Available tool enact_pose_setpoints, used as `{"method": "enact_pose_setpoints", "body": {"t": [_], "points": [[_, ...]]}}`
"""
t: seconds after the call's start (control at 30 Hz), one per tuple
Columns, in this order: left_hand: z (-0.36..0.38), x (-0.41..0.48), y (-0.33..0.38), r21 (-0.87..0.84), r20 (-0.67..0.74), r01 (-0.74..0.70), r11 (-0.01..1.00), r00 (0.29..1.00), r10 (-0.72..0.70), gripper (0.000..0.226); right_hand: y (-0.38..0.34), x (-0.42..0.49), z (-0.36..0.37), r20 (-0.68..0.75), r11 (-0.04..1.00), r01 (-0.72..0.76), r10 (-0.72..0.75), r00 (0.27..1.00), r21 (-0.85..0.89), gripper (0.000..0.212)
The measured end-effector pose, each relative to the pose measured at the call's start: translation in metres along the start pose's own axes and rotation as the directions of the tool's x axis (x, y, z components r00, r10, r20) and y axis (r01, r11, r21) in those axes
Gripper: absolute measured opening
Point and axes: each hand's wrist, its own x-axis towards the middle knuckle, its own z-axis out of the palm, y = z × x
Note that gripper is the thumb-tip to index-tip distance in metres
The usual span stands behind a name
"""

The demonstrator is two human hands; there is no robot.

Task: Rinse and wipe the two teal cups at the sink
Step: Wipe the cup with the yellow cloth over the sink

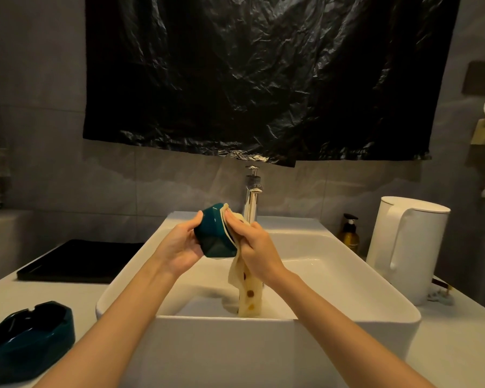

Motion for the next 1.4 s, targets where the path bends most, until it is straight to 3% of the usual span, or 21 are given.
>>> {"method": "enact_pose_setpoints", "body": {"t": [0.23, 0.33, 0.53, 0.63, 0.7, 0.83, 1.0, 1.17, 1.33, 1.4], "points": [[-0.003, 0.000, 0.006, -0.143, -0.030, -0.053, 0.988, 0.998, 0.049, 0.030, -0.005, 0.000, 0.003, -0.107, 0.995, 0.102, -0.100, 0.989, 0.014, 0.044], [-0.002, -0.001, 0.005, -0.099, -0.017, -0.043, 0.994, 0.999, 0.042, 0.025, -0.006, 0.002, 0.001, -0.078, 0.987, 0.142, -0.148, 0.986, -0.082, 0.047], [0.003, -0.001, 0.003, -0.111, -0.051, -0.064, 0.992, 0.997, 0.059, 0.021, -0.001, 0.002, -0.003, -0.048, 0.993, -0.097, 0.094, 0.994, -0.065, 0.044], [-0.003, 0.000, 0.006, -0.141, -0.054, -0.056, 0.988, 0.997, 0.049, 0.029, -0.013, -0.006, -0.002, -0.036, 0.999, 0.033, -0.032, 0.999, 0.021, 0.042], [-0.003, 0.000, 0.005, -0.137, -0.043, -0.047, 0.989, 0.998, 0.041, 0.029, -0.015, -0.005, -0.001, -0.022, 0.995, 0.096, -0.096, 0.995, -0.010, 0.047], [0.000, -0.001, 0.002, -0.160, -0.051, -0.054, 0.986, 0.998, 0.046, 0.029, -0.009, 0.000, -0.006, -0.016, 0.993, -0.110, 0.109, 0.994, -0.042, 0.046], [-0.005, 0.000, 0.006, -0.184, -0.084, -0.077, 0.980, 0.995, 0.062, 0.036, -0.010, -0.003, -0.003, 0.016, 0.979, -0.136, 0.135, 0.991, 0.155, 0.038], [-0.001, 0.000, 0.004, -0.146, -0.094, -0.085, 0.986, 0.993, 0.072, 0.026, -0.013, -0.004, -0.005, -0.005, 0.986, -0.161, 0.161, 0.987, 0.032, 0.034], [-0.003, 0.000, 0.005, -0.142, -0.105, -0.099, 0.985, 0.991, 0.085, 0.028, -0.017, -0.003, -0.006, 0.008, 0.919, -0.171, 0.180, 0.984, 0.355, 0.032], [-0.003, -0.001, 0.004, -0.122, -0.103, -0.098, 0.988, 0.991, 0.086, 0.023, -0.020, -0.002, -0.006, 0.040, 0.900, -0.151, 0.148, 0.988, 0.408, 0.037]]}}
